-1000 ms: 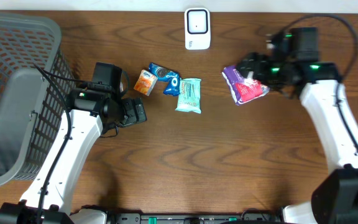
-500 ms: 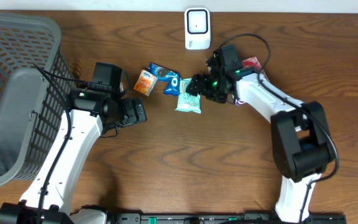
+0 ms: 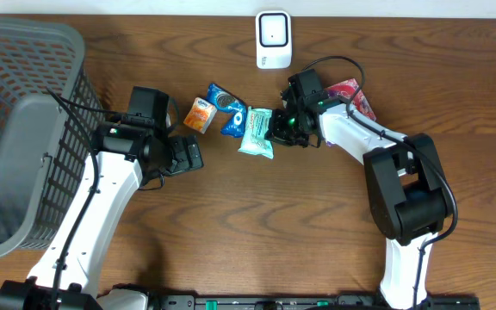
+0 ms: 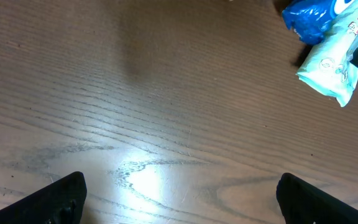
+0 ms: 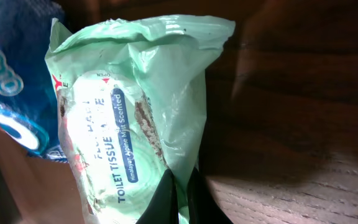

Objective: Scan the item barcode
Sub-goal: 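Reach the right gripper to the green wipes pack and grasp it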

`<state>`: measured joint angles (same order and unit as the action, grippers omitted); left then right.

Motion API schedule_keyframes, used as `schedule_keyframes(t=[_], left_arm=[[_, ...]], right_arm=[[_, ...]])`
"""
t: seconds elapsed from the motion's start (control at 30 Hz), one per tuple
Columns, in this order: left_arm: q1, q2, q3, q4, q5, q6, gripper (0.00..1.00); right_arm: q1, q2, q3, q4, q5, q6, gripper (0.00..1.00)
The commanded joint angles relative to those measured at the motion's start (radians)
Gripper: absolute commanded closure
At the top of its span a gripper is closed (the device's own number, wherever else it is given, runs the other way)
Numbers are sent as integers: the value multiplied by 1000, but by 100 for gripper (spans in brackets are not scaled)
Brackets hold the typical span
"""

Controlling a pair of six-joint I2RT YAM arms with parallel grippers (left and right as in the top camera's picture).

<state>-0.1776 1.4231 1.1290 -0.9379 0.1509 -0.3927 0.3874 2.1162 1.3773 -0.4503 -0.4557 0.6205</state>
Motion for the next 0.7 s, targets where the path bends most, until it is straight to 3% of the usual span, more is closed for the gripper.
schedule_keyframes(t=[0.0,0.3,0.43,0.47,0.57,0.67], left_arm=[[2,2,-8,-3,-6,6,2],[2,2,-8,-3,-6,6,2],[2,2,-8,-3,-6,6,2],[2,2,-8,-3,-6,6,2],[2,2,-8,-3,-6,6,2],[2,2,-8,-3,-6,6,2]], right_arm=[[-18,2,4,-15,29,-26,99],[-26,-216,5,-196,390,-42,99],[-26,-259,5,-232,442,-42,99],[-22,-259,5,-228,413,-55,96],[9,-259,5,-213,394,-76,63],[60,-257,5,-183,402,-76,48]])
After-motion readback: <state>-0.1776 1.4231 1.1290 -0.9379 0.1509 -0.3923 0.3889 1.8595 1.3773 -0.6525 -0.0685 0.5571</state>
